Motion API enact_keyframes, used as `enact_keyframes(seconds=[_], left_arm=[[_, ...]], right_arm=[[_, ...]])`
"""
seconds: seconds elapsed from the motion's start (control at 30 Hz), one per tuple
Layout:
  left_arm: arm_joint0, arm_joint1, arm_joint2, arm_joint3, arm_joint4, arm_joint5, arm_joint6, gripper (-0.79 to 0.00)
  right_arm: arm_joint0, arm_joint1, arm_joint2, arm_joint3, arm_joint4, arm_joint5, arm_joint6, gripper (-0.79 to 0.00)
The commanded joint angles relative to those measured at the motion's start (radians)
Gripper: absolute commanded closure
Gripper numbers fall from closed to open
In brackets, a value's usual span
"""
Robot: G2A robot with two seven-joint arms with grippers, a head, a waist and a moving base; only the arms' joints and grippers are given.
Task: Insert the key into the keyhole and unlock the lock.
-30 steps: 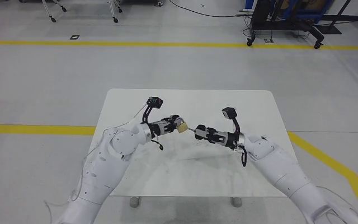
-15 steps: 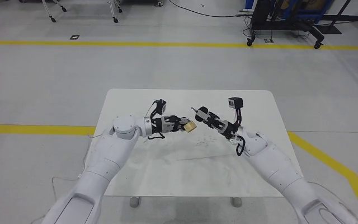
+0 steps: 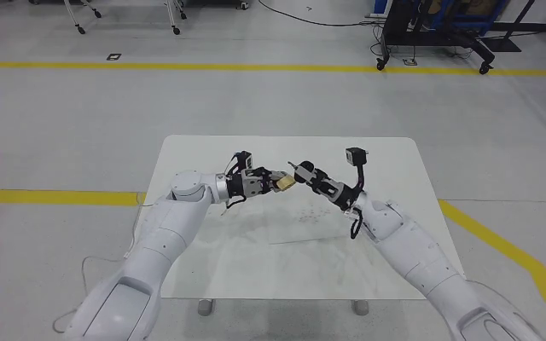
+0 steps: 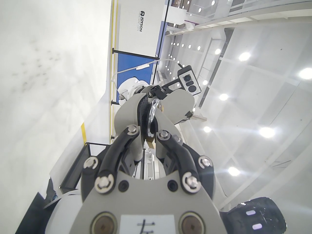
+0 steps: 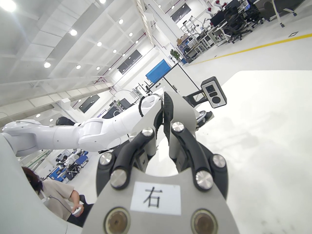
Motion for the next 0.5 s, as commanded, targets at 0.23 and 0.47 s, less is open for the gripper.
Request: enact_keyframes(seconds=[0.23,0.47], left_arm=[[-0.009,-0.007,-0.003,0.032,-0.022,-0.013,-0.007,0.000],[-0.012,-0.011,-0.009,0.050,-0.044,-0.002,-0.011,0.000]], right_arm=[[-0.015,-0.013,0.028,-0.001,-0.069,0.029,-0.073,0.000],[-0.017,-0.034,0.004,-0.002,-0.185,0.091,-0.111,0.000]])
